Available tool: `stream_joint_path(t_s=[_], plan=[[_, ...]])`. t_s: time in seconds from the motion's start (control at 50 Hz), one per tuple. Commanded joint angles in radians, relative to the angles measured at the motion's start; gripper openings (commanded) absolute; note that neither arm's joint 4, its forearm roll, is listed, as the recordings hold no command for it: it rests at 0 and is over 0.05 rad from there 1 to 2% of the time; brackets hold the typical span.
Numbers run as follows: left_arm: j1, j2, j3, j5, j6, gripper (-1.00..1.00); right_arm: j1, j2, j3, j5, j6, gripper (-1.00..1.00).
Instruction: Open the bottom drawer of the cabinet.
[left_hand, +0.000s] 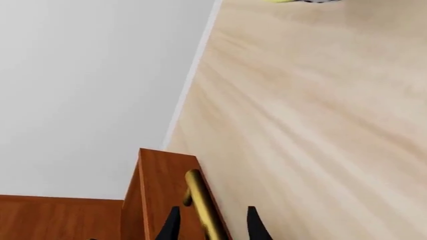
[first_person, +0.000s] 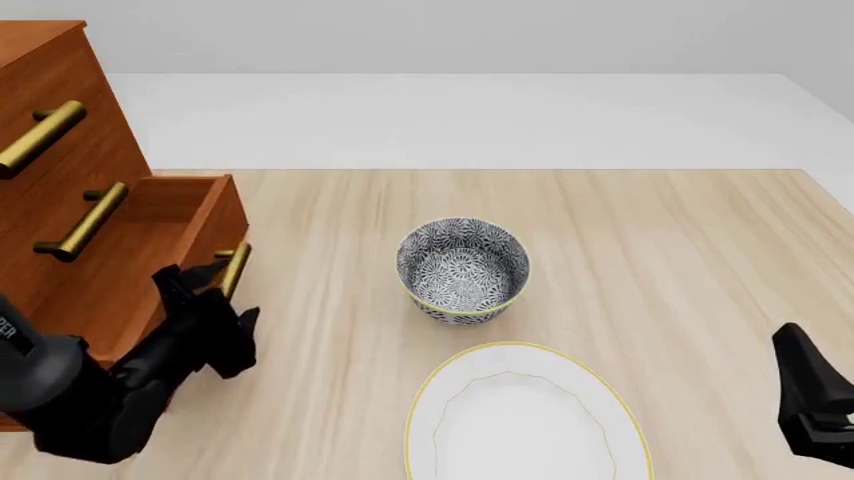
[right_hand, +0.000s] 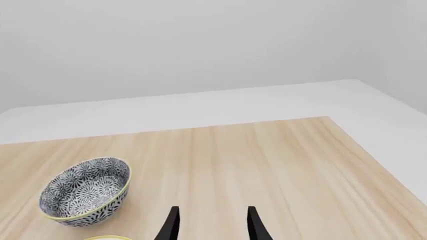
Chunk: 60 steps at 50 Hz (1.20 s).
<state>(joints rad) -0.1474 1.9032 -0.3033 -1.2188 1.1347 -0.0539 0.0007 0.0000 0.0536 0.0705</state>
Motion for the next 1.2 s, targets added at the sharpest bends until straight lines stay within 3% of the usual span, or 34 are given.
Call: stream_joint_path(t_s=[0.02,0.48,0.96,1.2], plan=[[0.009,0.009,-0.016,-0.001,0.005,1.0,0.003,0.0,0.0,-0.001,-0.001,1.0],[-0.031,-0.047,0.035,-0.001,-0.003,1.0,0.0,0.0,0.0,-0.005,-0.002,1.0],[-0.133,-0.18,0.131,-0.001,-0.023,1.0,-0.005,0.0,0.0,-0.007,0.001,1.0],[-0.214,-0.329,0.207,-0.001,-0.083,1.0,-0.007,0.0,0.0,-0.007,0.002,1.0]])
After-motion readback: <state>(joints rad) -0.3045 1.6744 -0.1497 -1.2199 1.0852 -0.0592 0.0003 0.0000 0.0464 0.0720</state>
